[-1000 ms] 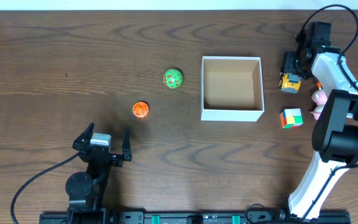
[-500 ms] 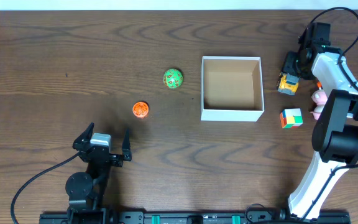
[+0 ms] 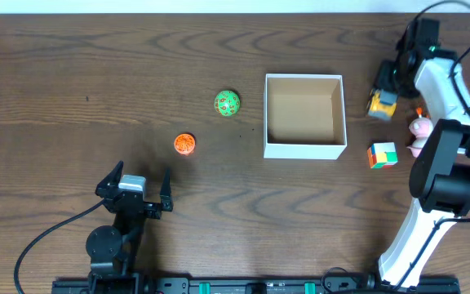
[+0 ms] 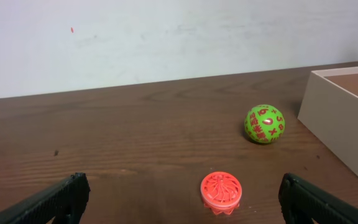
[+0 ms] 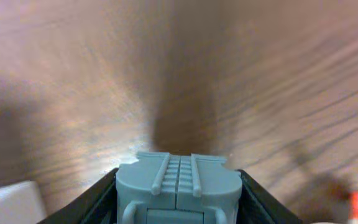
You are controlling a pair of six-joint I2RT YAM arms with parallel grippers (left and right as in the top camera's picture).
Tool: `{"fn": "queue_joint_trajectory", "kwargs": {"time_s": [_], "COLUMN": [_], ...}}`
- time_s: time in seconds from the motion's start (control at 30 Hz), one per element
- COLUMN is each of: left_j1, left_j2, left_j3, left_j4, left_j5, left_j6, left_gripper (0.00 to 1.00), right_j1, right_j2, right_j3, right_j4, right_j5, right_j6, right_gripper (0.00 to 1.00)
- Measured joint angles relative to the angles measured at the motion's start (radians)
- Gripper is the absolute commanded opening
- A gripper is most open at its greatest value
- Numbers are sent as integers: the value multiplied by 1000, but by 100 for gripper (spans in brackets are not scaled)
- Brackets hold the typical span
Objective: Pack container
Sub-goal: 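Lift the truck with the right gripper and lower it into the box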
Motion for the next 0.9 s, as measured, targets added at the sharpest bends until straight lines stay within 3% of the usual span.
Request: {"fn": "queue_joint_trajectory", "kwargs": {"time_s": [0.3, 0.43, 0.9], "left_j1": [0, 0, 0], "left_j2": [0, 0, 0], "left_j3": [0, 0, 0], "left_j4": [0, 0, 0], "left_j5": [0, 0, 0], "left_j6": [0, 0, 0], "left_gripper": [98, 98, 98], "right_j1": [26, 84, 397], "right_j2": [0, 0, 0], "right_j3": [437, 551, 523], "right_j4": [-311, -412, -484], "right_j5": [-58, -119, -172], "right_j6": [-19, -59, -425], "right_gripper": [36, 40, 42]}}
